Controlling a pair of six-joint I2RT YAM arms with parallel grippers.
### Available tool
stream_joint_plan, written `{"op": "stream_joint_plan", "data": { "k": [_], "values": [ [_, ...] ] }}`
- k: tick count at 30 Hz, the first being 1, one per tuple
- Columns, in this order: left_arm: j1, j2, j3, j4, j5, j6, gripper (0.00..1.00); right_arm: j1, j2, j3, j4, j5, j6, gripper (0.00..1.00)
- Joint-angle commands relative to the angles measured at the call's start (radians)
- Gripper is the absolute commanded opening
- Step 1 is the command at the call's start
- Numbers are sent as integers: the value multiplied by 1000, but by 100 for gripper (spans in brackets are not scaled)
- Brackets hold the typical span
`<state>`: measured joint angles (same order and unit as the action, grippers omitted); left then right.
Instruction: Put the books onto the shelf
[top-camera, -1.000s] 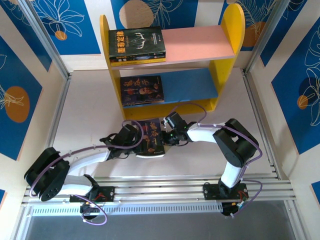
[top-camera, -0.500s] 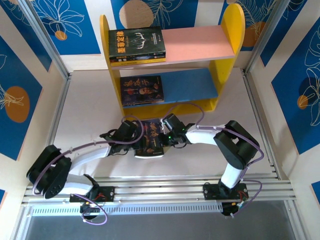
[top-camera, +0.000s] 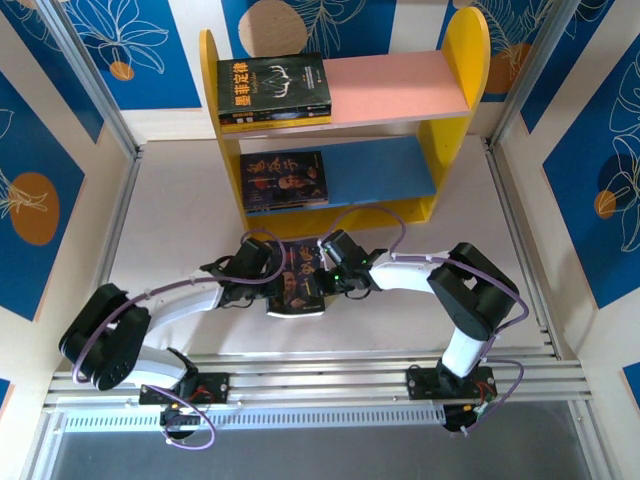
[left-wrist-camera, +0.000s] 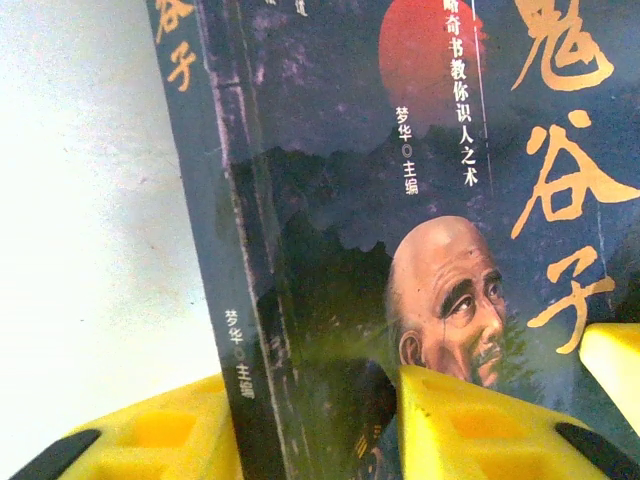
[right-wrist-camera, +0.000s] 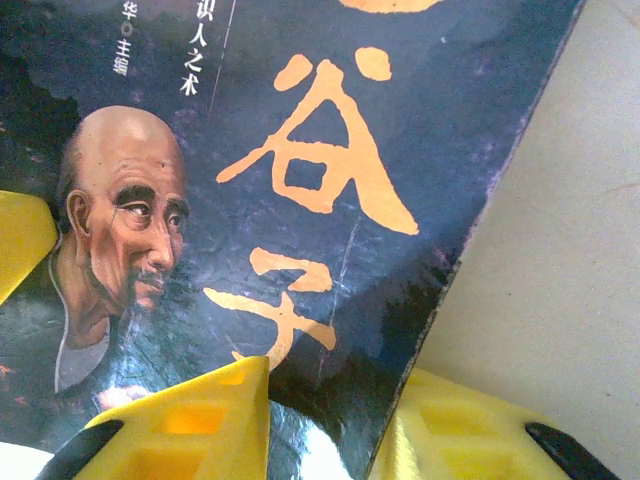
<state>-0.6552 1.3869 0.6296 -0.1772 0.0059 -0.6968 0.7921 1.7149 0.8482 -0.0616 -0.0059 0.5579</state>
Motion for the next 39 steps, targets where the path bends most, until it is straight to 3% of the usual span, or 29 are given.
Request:
{"op": "stream_joint_plan", "data": {
  "k": [1, 14, 22, 30, 35, 39],
  "values": [
    [2, -24, 30, 41, 33, 30, 36, 31, -17, -24, -68, -21, -32, 32],
    [3, -34, 47, 26, 34, 46, 22, 25, -63, -34, -100, 40, -15, 37],
    [4, -67, 47, 12, 37, 55, 14, 0, -78, -53, -94, 64, 11, 48],
    [4, -112, 61, -27, 49, 101, 7, -70, -152, -119, -53, 74, 59, 57],
    [4, -143, 69, -38, 86, 140, 0, -122, -222, -181, -3, 50, 83, 58],
    [3, -177, 79, -59, 98, 154, 0, -163, -288, -224, 17, 42, 94, 59]
  ]
}}
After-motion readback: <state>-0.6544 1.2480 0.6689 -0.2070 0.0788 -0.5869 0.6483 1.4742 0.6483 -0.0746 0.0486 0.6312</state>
